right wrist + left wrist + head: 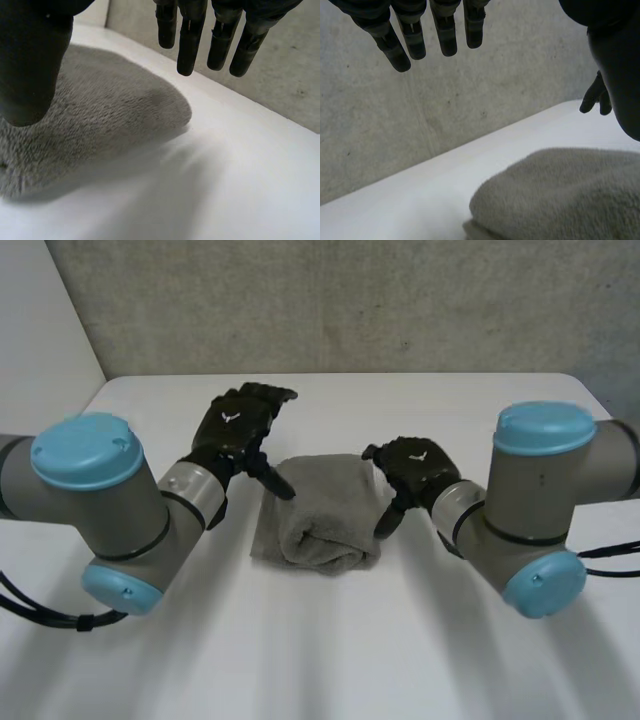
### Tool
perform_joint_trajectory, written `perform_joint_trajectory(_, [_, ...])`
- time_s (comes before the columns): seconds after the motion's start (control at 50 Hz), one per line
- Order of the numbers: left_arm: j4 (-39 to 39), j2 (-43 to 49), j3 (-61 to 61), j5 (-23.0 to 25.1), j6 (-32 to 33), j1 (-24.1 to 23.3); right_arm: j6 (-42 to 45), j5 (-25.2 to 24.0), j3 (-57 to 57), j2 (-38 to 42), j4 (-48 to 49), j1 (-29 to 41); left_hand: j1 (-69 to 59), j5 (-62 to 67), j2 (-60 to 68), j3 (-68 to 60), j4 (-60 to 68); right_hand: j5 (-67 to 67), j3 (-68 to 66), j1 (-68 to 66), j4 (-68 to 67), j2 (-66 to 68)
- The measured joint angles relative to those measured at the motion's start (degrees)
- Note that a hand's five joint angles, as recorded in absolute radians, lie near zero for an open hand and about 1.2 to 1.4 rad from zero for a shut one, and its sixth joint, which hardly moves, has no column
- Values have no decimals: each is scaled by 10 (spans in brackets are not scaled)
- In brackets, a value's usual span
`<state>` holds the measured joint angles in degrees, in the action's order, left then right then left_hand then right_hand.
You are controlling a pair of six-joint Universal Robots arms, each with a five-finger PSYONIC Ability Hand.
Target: Fold the towel.
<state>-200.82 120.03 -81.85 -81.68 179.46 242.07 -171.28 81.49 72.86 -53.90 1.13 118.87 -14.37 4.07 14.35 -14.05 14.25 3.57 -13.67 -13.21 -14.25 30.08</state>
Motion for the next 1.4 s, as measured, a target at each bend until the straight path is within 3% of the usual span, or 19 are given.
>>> perform_joint_trajectory(0.12, [39,45,51,0,0,-19,-78,-20,-20,8,-22,-14,0,0,0,0,0,0,0,0,0,0])
perform_joint_trajectory(0.34, [107,140,88,-5,9,-34,-104,-37,-53,63,-24,-9,-1,1,0,-1,0,0,0,0,0,0])
perform_joint_trajectory(0.7, [97,117,28,-7,37,31,-116,-33,-123,138,-30,43,-1,2,2,-1,1,0,0,2,0,0])
perform_joint_trajectory(0.84, [97,76,13,-5,39,30,-113,-31,-114,107,-32,41,-1,2,1,-1,1,0,0,3,0,0])
perform_joint_trajectory(1.0, [104,-26,5,-9,23,19,-112,-18,-75,-16,-32,29,0,0,0,0,0,0,0,3,0,0])
perform_joint_trajectory(1.1, [117,-99,12,-28,9,16,-100,29,-57,-95,-32,16,2,-2,-4,5,0,0,0,3,0,0])
perform_joint_trajectory(1.26, [175,-197,41,-83,1,42,-15,183,-65,-163,-38,-1,3,-2,-6,6,0,0,0,3,1,0])
perform_joint_trajectory(1.4, [244,-205,72,-94,-1,55,21,216,-75,-170,-56,-3,4,-2,-6,6,0,0,0,3,2,0])
